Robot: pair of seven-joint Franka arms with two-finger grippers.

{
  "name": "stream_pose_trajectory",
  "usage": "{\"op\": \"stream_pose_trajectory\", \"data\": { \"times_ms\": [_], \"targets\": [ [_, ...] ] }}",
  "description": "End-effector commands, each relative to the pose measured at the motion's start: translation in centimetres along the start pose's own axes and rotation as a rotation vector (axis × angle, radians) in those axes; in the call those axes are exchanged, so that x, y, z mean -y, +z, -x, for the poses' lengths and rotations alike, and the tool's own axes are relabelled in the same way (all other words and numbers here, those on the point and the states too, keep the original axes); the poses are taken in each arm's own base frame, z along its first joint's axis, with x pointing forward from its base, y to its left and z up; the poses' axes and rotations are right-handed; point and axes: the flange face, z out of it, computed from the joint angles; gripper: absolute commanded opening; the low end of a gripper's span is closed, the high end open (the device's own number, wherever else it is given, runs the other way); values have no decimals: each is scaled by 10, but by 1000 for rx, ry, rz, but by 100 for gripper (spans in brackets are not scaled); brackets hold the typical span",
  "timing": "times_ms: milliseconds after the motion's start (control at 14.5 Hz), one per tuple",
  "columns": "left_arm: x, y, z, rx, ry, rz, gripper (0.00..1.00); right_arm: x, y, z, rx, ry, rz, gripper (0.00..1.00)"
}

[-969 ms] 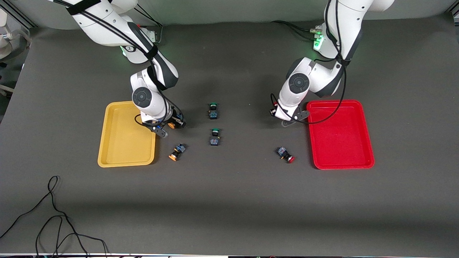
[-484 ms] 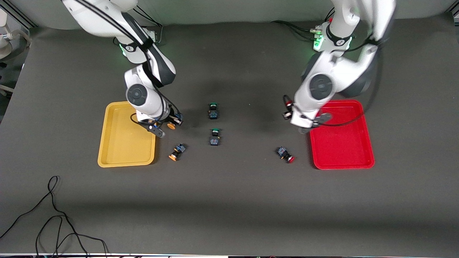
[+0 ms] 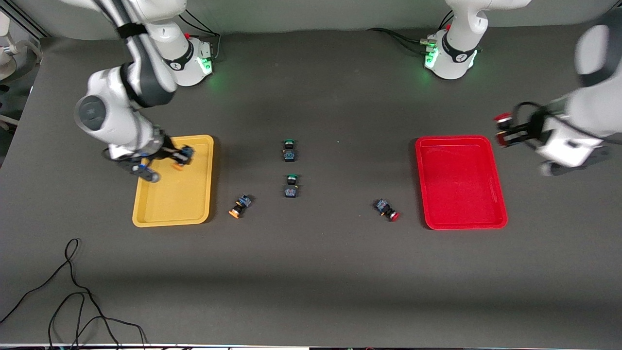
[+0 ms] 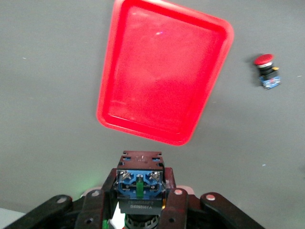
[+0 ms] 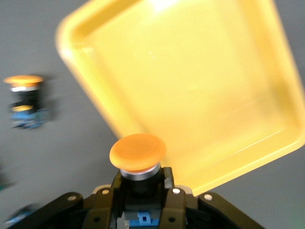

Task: Place red and yellow buttons in trays
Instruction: 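Carry the yellow button into the yellow tray while the left gripper lifts the red button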

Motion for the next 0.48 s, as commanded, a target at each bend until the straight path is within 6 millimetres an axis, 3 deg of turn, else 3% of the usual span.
{"op": "stream_pose_trajectory", "data": {
  "times_ms": [0,208,415],
  "targets": [
    [10,41,15,13,41,7,0,-49,37,-10,10,-43,-4,9],
    [10,118,7,-18,37,10,0,-92,82,-27,-11,-89,-1,9],
    [9,208,-13,-43,22,5,0,-93,115,-32,13,-29,-23,10]
  ]
}}
